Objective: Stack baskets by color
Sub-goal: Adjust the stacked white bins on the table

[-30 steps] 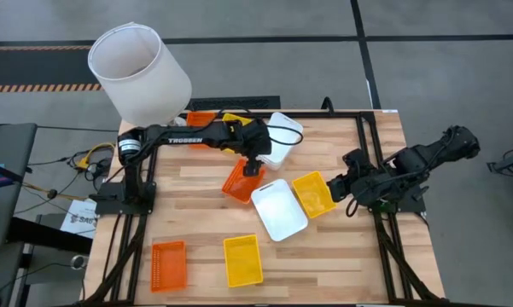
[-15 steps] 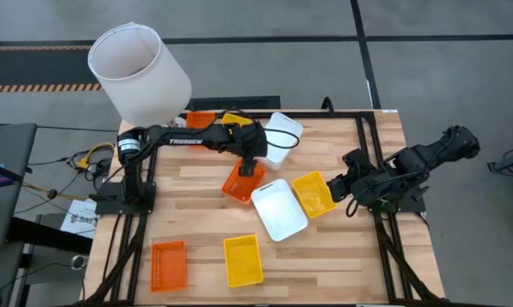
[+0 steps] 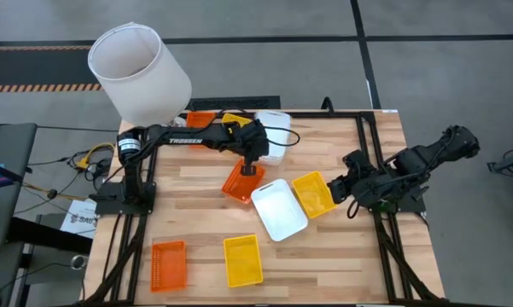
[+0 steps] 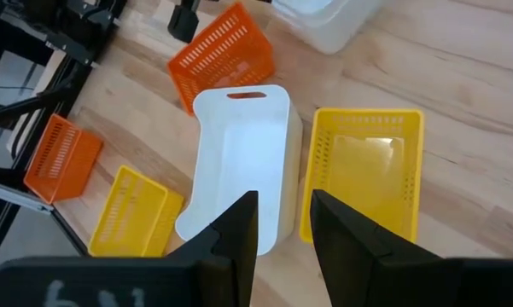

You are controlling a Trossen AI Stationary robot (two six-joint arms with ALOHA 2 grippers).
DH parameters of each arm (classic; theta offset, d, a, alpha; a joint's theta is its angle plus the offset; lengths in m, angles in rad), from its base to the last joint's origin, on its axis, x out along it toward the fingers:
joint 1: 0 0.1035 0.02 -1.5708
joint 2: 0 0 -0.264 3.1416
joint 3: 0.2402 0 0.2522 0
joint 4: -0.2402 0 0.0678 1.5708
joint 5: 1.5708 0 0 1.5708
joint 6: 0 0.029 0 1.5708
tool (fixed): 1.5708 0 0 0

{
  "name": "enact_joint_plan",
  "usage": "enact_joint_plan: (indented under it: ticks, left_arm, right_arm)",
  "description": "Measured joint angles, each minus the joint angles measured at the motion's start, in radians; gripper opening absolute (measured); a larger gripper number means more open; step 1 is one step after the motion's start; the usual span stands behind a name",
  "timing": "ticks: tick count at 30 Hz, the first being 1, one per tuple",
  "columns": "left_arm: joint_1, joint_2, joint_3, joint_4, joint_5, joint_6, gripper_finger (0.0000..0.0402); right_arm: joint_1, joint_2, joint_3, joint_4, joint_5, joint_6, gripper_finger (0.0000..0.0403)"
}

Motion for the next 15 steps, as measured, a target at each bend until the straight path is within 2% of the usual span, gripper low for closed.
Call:
enact_joint_plan:
  ticks: [6,15]
  left_arm:
    - [-0.002,0.014,0.002,0.038,0.053,-0.126,0.0001]
    - [-0.023,0.036,0.002,0.094,0.011,-0.168,0.0003]
  right_arm:
    - [0.0,0.0,0.0,0.0,0.001,-0.012,0.0131]
    - [0.0,0.0,0.0,0.007,0.003,-0.015,0.0131]
